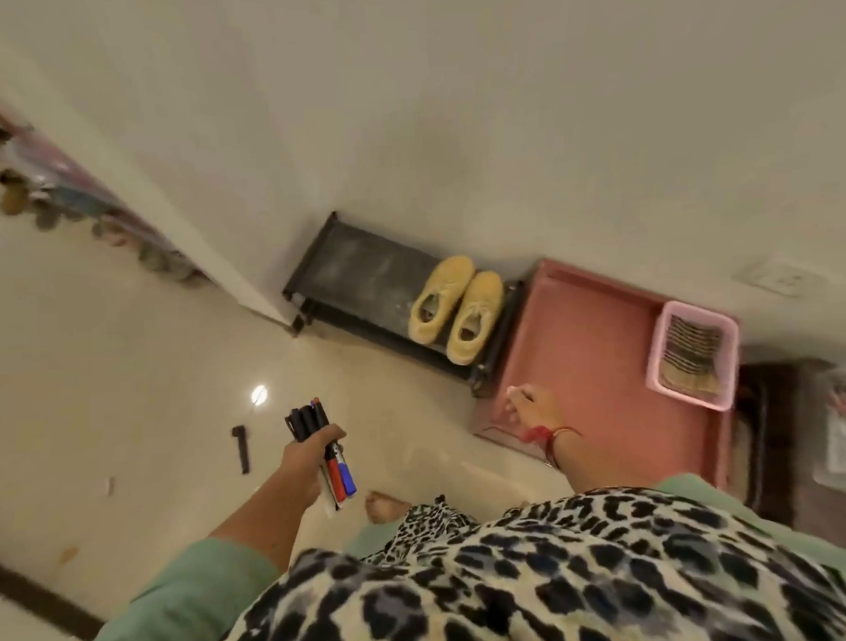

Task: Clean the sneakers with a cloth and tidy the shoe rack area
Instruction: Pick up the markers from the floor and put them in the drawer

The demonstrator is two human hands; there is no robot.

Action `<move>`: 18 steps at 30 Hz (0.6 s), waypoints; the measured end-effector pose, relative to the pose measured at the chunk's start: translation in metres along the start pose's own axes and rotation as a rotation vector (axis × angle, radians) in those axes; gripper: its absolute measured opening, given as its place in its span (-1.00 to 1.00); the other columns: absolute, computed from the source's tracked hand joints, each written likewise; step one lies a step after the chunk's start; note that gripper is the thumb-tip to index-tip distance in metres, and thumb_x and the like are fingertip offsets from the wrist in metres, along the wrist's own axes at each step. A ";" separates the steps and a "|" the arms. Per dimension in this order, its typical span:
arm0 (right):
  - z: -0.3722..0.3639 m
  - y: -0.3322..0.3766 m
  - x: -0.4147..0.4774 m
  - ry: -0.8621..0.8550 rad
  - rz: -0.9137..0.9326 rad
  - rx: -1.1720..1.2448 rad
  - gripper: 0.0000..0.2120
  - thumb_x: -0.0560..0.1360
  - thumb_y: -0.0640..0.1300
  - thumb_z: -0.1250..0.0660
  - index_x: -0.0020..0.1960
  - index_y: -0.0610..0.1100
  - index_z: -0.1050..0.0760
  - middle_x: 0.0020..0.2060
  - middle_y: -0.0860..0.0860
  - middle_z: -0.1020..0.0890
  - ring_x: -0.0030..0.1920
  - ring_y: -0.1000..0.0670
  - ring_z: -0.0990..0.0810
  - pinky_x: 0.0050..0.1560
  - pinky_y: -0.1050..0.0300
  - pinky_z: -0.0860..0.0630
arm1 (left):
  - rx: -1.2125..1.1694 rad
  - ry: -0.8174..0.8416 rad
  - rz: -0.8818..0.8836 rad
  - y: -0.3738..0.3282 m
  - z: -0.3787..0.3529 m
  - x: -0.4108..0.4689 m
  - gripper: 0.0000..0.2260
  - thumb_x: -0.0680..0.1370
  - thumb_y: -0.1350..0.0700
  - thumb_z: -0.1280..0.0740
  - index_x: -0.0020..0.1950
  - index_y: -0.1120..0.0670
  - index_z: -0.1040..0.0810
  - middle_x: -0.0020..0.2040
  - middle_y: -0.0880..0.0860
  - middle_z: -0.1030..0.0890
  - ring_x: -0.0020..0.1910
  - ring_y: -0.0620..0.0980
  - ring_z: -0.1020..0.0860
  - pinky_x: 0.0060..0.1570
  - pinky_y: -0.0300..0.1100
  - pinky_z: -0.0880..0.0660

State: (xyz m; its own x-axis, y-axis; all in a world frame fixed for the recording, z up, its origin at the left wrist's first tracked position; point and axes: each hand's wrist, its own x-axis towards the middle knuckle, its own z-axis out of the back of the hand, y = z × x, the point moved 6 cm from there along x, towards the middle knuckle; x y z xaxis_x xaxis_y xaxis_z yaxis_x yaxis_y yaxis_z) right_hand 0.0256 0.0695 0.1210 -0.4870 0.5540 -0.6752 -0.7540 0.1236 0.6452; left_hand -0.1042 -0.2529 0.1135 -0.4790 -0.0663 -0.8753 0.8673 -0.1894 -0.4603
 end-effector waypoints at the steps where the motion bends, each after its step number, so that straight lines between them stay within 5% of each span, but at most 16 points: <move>1: 0.020 -0.018 -0.004 -0.008 -0.041 0.017 -0.81 0.58 -0.19 -0.18 -0.16 -0.22 -0.47 -0.39 -0.06 -0.47 -0.46 0.01 -0.40 -0.64 0.33 -0.33 | 0.052 0.016 -0.012 0.003 -0.020 -0.004 -0.88 0.45 0.27 -0.42 -0.11 0.22 -0.49 -0.29 0.13 -0.48 -0.37 0.04 -0.43 -0.34 -0.11 -0.42; 9: 0.167 -0.139 -0.018 -0.045 -0.175 0.076 -0.88 0.54 -0.12 -0.26 -0.07 -0.18 -0.48 -0.27 -0.10 -0.50 -0.37 0.03 -0.45 -0.61 0.27 -0.36 | 0.170 0.055 0.007 0.072 -0.162 -0.047 -0.84 0.42 0.27 -0.44 -0.08 0.25 -0.50 -0.30 0.16 -0.49 -0.37 0.08 -0.45 -0.31 -0.10 -0.44; 18: 0.235 -0.245 -0.020 -0.032 -0.411 0.169 -0.86 0.53 -0.29 -0.18 -0.21 -0.19 -0.40 -0.46 -0.04 -0.44 -0.52 0.04 -0.38 -0.63 0.33 -0.28 | 0.369 0.192 0.043 0.140 -0.288 -0.102 -0.78 0.34 0.27 -0.48 -0.11 0.27 -0.50 -0.33 0.16 -0.48 -0.37 0.10 -0.45 -0.32 -0.10 -0.46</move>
State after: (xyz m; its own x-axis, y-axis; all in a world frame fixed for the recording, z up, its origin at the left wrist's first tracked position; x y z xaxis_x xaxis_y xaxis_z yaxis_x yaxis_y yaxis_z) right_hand 0.3236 0.2213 0.0606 -0.1454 0.4557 -0.8782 -0.7979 0.4707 0.3764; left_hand 0.1053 0.0090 0.0956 -0.3791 0.0952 -0.9204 0.7626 -0.5312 -0.3691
